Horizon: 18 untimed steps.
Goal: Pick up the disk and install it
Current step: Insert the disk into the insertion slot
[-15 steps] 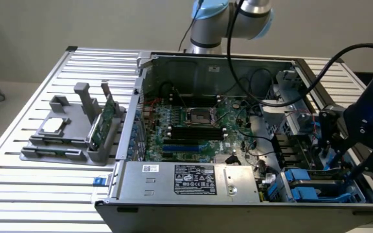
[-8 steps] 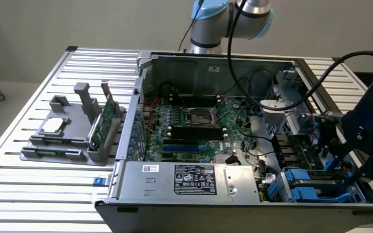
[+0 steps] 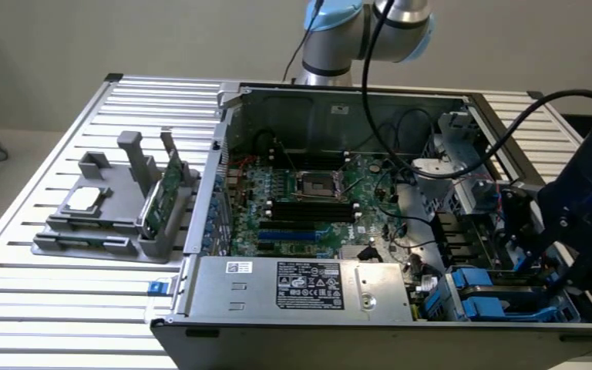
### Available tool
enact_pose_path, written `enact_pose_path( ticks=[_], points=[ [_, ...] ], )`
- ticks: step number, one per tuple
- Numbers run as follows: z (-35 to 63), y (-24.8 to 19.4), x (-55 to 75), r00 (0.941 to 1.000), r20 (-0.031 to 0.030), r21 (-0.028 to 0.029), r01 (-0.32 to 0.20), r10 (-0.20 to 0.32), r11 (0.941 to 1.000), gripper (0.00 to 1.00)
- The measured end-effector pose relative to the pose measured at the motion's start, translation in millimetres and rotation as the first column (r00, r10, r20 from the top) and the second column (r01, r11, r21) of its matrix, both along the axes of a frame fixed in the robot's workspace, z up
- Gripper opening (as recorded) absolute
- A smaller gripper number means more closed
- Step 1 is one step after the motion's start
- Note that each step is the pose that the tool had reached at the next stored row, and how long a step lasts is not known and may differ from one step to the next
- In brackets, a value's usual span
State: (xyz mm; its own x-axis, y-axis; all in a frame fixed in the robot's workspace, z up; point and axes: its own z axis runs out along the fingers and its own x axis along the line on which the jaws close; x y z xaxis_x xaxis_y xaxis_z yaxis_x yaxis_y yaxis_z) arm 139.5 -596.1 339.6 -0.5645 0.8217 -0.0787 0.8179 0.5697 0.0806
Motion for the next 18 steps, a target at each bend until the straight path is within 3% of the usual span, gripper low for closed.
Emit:
enact_pose_path(
  ticks=[8, 18],
  points=[
    [-1.3, 0.1, 3.5, 0.9998, -0.0158, 0.0078, 0.009, -0.009, 0.9999, 0.36],
    [-2.9, 0.1, 9.4, 0.9994, -0.0304, 0.0181, 0.017, -0.016, 0.9997, 0.36]
  ],
)
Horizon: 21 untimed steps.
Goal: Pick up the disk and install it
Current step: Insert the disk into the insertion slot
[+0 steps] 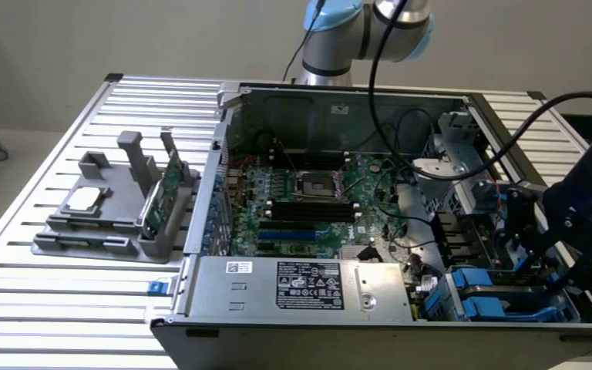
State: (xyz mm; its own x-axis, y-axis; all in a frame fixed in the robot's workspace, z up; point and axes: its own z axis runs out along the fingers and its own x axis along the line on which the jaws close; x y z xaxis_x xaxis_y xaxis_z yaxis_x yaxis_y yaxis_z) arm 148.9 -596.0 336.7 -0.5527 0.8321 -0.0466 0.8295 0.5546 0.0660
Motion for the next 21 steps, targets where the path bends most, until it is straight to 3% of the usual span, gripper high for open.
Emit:
enact_pose_path(
  ticks=[5, 6, 8, 14, 21],
  points=[
    [-1.4, 0.0, 0.6, 0.9999, -0.0104, 0.0052, 0.01, -0.01, 0.9999, 0.33],
    [-1.7, 0.0, 0.6, 0.9998, -0.0126, 0.006, 0.013, -0.013, 0.9999, 0.21],
    [-2.0, 0.0, 0.6, 0.9997, -0.0171, 0.0072, 0.019, -0.019, 0.9998, 0.17],
    [-0.7, -0.1, 0.6, 0.9986, -0.0286, 0.0084, 0.044, -0.044, 0.999, 0.17],
    [10.2, -0.1, 0.6, 0.9954, -0.031, 0.0086, 0.091, -0.091, 0.9958, 0.17]
  ],
)
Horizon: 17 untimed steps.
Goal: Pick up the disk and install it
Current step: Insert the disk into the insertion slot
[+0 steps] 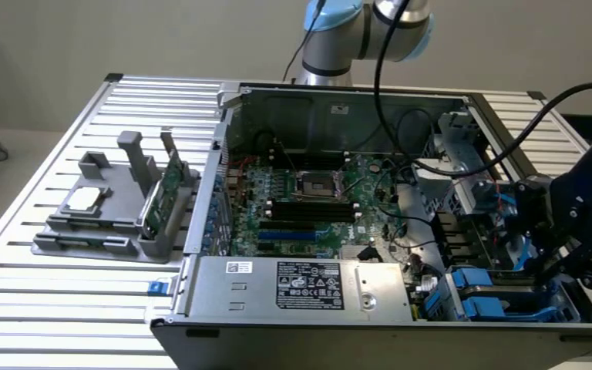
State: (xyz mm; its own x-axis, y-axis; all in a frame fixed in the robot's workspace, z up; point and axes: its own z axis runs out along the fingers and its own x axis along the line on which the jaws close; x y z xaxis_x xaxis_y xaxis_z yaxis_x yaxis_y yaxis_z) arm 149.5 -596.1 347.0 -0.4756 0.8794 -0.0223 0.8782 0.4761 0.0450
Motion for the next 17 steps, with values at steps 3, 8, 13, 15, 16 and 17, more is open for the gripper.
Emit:
enact_pose_path(
  ticks=[3, 8, 13, 15, 16, 17],
  points=[
    [0.8, 0.0, 0.0, 0.9998, 0.0, 0.0001, 0.022, -0.022, 0.9998, 0.17],
    [1.2, 0.0, -0.7, 0.9989, 0.0002, -0.0052, 0.047, -0.047, 0.9989, 0.17],
    [1.3, 0.0, -2.0, 0.9969, 0.0003, -0.0057, 0.078, -0.078, 0.9969, 0.17],
    [1.2, 0.0, -2.3, 0.9955, 0.0003, -0.0057, 0.095, -0.095, 0.9955, 0.17],
    [1.2, 0.0, -2.5, 0.9947, 0.0003, -0.0057, 0.103, -0.103, 0.9947, 0.17],
    [1.2, 0.0, -2.7, 0.9937, 0.0003, -0.0057, 0.112, -0.112, 0.9937, 0.17]
  ],
)
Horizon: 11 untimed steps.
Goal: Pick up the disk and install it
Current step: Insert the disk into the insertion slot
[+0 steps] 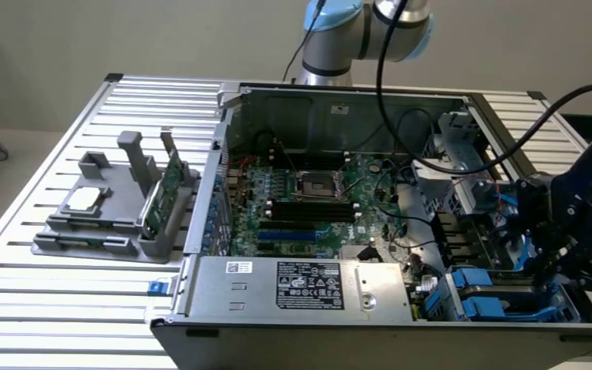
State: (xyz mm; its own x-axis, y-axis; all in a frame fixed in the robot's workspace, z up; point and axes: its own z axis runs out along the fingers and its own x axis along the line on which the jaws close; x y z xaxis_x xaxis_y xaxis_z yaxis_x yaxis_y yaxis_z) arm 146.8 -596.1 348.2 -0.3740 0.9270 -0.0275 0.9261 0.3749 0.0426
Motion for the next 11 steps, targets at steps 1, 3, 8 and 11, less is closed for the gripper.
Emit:
enact_pose_path(
  ticks=[1, 3, 8, 11],
  points=[
    [0.0, 0.0, -0.2, 1.0, 0.0, 0.0, 0.01, -0.01, 1.0, 0.17],
    [0.0, 0.0, -1.2, 0.9997, 0.0, 0.0, 0.026, -0.026, 0.9997, 0.17],
    [-0.1, 0.1, -9.5, 0.9991, 0.0, -0.0013, 0.043, -0.043, 0.9991, 0.17],
    [-0.9, 0.9, -19.3, 0.9991, 0.0003, -0.0092, 0.043, -0.043, 0.999, 0.17]
  ],
)
